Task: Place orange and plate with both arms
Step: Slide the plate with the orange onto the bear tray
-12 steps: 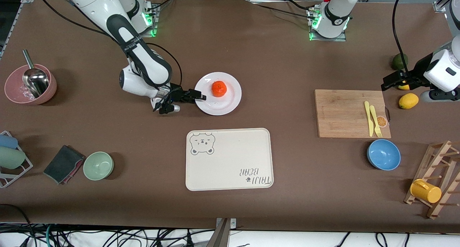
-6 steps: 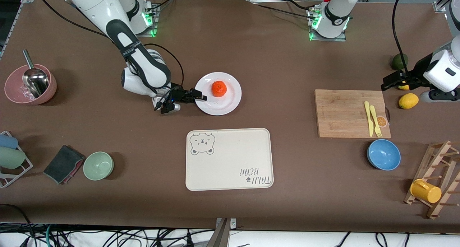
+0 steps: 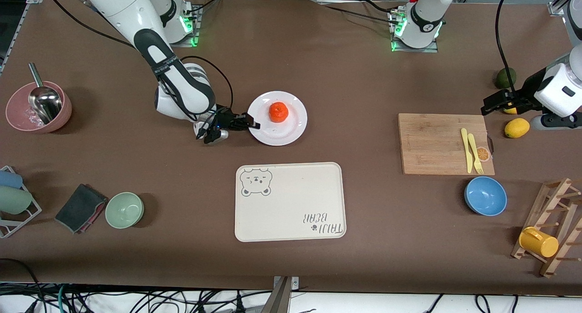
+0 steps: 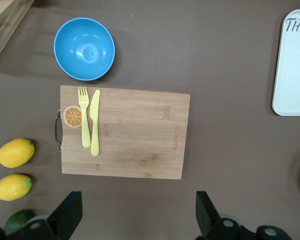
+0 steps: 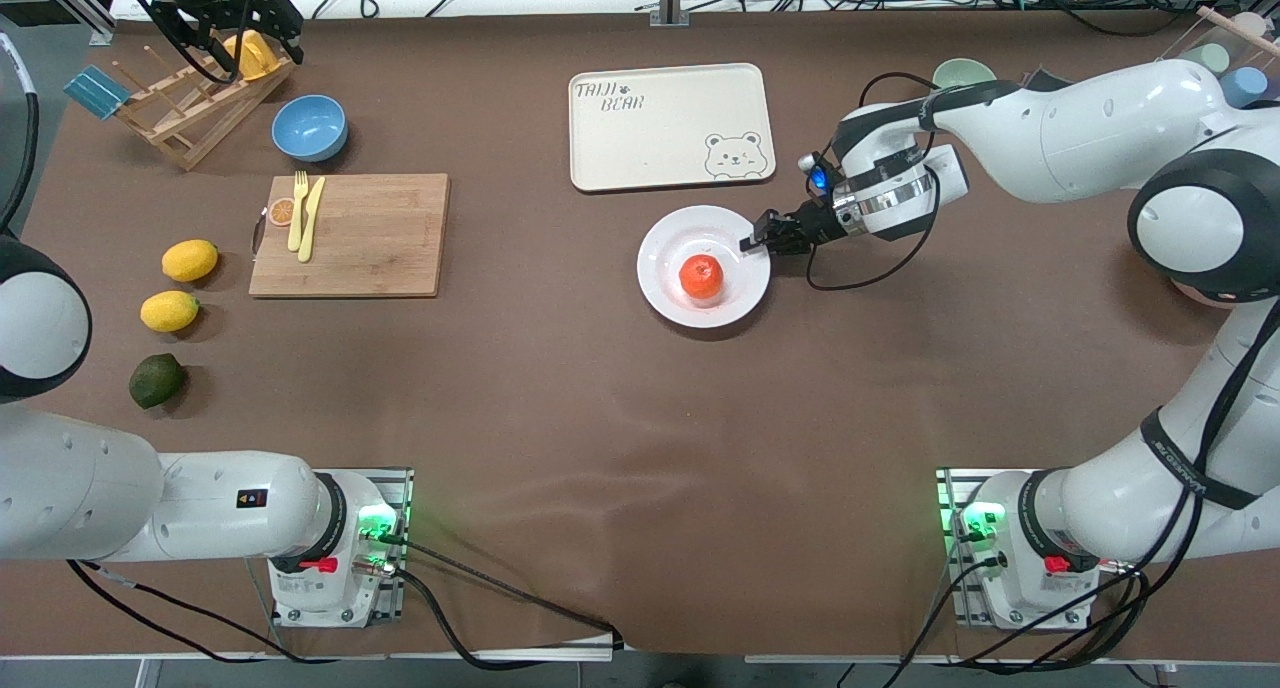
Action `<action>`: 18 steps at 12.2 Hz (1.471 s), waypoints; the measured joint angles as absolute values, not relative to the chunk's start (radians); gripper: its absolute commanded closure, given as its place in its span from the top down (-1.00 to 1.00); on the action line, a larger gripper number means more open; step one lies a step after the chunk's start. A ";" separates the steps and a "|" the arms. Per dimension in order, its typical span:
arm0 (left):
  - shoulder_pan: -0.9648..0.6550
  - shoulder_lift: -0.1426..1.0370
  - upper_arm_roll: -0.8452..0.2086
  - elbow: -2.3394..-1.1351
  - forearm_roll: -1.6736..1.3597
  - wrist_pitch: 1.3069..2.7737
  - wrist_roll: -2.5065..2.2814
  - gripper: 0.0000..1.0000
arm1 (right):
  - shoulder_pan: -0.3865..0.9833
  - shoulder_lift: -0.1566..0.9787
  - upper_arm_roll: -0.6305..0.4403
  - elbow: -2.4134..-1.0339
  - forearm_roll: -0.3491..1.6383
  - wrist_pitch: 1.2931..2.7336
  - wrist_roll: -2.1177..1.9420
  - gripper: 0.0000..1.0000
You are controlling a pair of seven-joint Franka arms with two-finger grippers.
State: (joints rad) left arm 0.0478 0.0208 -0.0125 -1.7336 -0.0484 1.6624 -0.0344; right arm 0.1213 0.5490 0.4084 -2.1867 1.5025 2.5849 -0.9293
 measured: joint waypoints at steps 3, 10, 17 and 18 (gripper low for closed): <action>0.048 0.021 -0.013 -1.734 -0.048 1.662 -0.034 1.00 | 0.120 0.542 0.412 -2.185 1.506 2.579 -0.941 -1.00; 0.045 0.023 -0.016 -1.734 -0.048 1.662 -0.034 1.00 | 0.116 0.543 0.393 -2.064 1.506 2.583 -0.942 -1.00; 0.045 0.023 -0.016 -1.733 -0.048 1.662 -0.034 1.00 | 0.114 0.706 0.361 -1.750 1.449 2.580 -0.807 -1.00; 0.045 0.023 -0.016 -1.734 -0.048 1.662 -0.034 1.00 | 0.113 0.754 0.356 -1.689 1.412 2.580 -0.768 -1.00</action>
